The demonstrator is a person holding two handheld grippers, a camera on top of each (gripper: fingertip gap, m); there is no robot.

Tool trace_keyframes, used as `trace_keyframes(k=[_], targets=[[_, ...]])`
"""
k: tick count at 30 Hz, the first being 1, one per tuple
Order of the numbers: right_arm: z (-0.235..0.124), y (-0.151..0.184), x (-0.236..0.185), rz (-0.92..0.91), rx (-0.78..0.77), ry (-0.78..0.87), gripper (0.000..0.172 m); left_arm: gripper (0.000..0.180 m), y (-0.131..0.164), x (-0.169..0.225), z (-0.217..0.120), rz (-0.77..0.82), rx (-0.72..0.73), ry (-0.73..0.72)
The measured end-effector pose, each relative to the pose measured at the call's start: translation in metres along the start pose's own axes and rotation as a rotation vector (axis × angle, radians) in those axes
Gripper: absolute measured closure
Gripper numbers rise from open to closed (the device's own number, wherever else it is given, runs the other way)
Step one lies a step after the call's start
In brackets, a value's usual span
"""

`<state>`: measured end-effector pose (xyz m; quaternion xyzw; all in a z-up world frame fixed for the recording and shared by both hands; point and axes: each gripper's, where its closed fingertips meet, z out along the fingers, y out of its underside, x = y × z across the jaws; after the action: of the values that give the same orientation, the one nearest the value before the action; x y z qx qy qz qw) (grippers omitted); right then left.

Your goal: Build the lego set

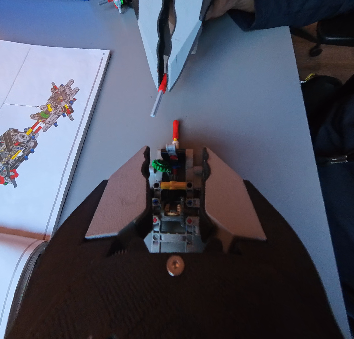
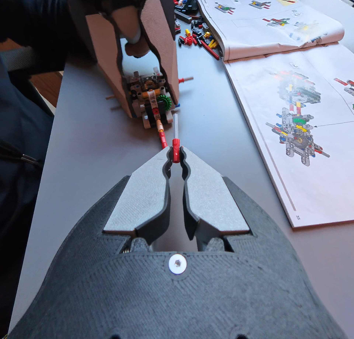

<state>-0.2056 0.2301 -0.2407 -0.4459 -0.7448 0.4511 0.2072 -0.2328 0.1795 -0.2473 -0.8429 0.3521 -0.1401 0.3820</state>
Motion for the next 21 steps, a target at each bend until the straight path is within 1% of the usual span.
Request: trace_keyframes(k=[6, 8, 12, 15, 19, 21], targets=[[0.0, 0.002, -0.001, -0.014, -0.012, 0.014, 0.168, 0.128, -0.008, 0.001, -0.021, -0.007, 0.053, 0.02], [0.001, 0.004, 0.0, -0.019, -0.025, 0.023, 0.168, 0.13, -0.005, -0.003, -0.027, -0.008, 0.048, 0.011], [-0.003, 0.011, 0.004, -0.018, -0.053, 0.047, 0.168, 0.134, 0.011, -0.017, -0.035, -0.019, -0.008, -0.039], [-0.006, 0.012, 0.007, -0.001, -0.046, 0.053, 0.168, 0.141, 0.016, -0.024, -0.04, -0.047, -0.015, -0.046], [-0.006, 0.014, 0.008, -0.001, -0.06, 0.066, 0.168, 0.153, 0.01, -0.025, -0.043, -0.09, 0.008, -0.015], [-0.005, 0.015, 0.009, -0.005, -0.065, 0.073, 0.168, 0.156, 0.01, -0.026, -0.041, -0.106, -0.004, -0.014]])
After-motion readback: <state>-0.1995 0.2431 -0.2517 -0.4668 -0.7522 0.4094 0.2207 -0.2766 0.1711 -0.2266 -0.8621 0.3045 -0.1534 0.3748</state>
